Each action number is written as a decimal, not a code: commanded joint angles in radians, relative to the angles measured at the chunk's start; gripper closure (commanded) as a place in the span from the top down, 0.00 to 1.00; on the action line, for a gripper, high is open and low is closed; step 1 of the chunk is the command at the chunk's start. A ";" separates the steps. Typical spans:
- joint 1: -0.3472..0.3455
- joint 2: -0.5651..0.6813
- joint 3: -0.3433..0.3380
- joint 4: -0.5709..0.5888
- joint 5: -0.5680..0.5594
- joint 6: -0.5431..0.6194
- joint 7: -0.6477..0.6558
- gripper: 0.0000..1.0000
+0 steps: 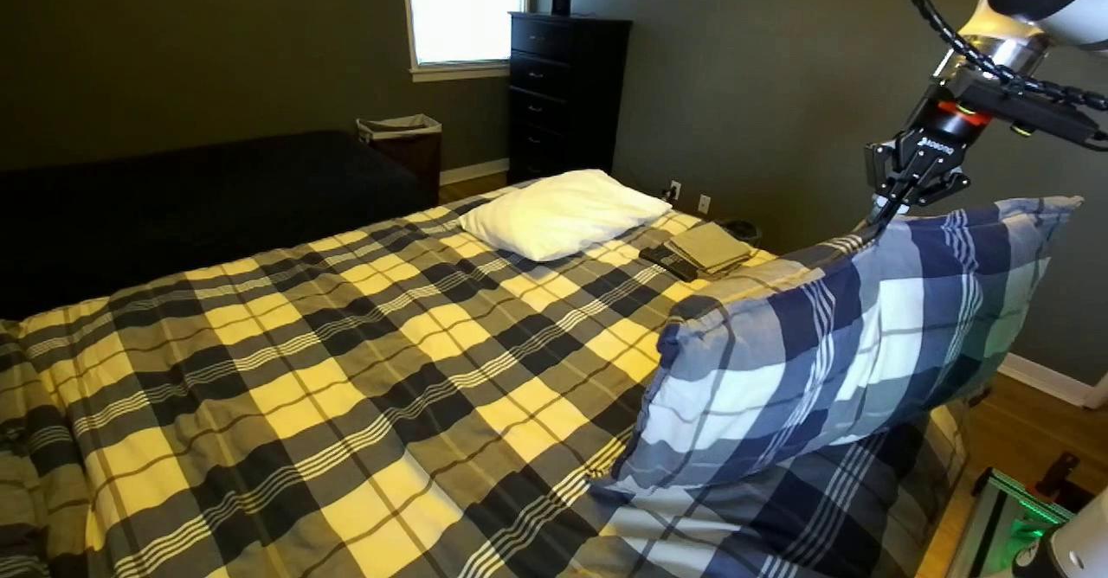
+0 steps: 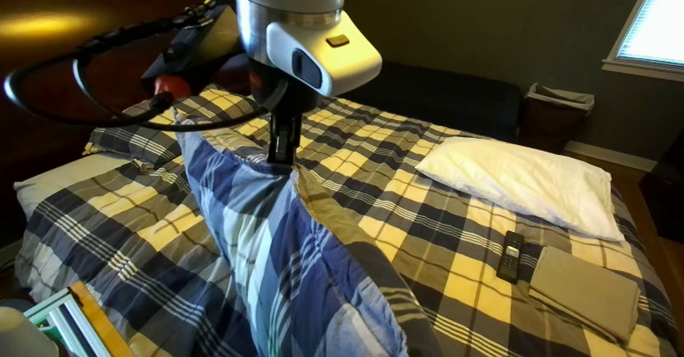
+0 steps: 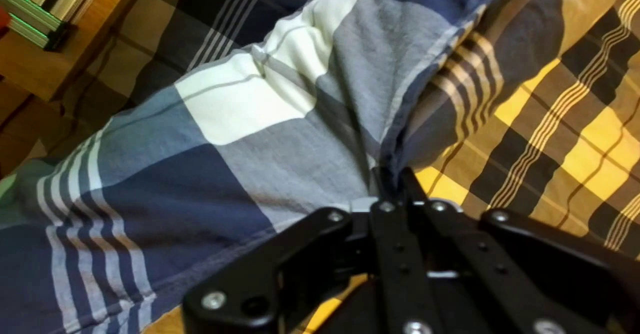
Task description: Flip the pillow
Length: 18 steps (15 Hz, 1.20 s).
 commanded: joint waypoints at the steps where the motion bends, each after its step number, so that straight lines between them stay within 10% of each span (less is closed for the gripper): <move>1: 0.037 0.120 -0.030 0.088 0.014 -0.005 -0.032 0.01; 18: 0.172 0.321 -0.003 0.219 0.017 0.079 -0.195 0.01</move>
